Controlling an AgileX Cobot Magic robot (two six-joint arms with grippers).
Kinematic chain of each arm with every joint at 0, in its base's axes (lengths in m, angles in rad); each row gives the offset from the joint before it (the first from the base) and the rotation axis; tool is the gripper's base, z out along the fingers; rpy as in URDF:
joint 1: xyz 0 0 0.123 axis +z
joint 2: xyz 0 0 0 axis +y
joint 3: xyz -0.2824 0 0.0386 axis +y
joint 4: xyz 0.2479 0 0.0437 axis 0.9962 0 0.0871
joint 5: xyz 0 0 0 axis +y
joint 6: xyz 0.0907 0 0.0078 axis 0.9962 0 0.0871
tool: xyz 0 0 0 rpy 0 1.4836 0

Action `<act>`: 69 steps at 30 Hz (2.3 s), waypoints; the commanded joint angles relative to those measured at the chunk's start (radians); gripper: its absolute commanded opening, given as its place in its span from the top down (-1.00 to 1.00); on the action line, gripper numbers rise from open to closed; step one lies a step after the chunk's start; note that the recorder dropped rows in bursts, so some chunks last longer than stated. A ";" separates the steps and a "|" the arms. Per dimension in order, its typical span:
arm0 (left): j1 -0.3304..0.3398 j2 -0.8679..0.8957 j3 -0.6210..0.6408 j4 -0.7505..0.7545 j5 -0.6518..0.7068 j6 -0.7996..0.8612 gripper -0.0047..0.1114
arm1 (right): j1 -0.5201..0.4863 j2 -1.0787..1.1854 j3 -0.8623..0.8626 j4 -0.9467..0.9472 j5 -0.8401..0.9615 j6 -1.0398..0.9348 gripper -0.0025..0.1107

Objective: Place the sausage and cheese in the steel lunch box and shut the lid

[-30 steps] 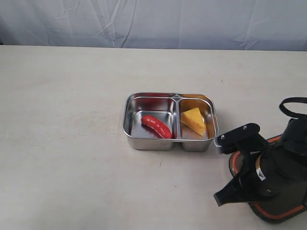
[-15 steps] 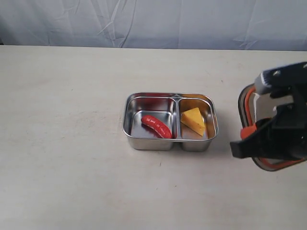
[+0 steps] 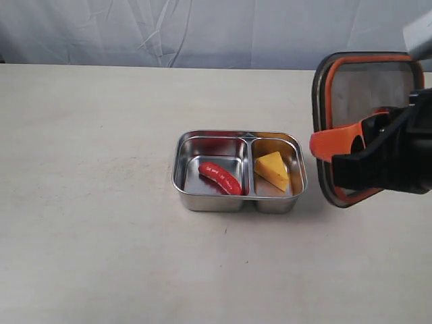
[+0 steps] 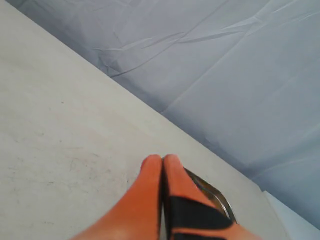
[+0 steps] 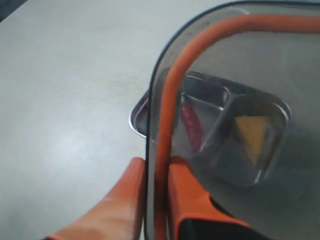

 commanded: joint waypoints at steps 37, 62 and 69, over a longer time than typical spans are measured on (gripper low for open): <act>-0.002 0.381 -0.221 -1.078 0.289 1.611 0.92 | -0.003 -0.029 0.056 0.582 -0.366 -0.284 0.97; -0.205 1.392 -0.653 -1.078 0.753 2.057 0.13 | -0.003 0.029 0.024 0.942 -0.501 -0.270 0.97; -0.399 1.392 -0.765 -1.078 0.417 2.080 0.13 | -0.003 0.067 -0.068 0.947 -0.469 -0.268 0.97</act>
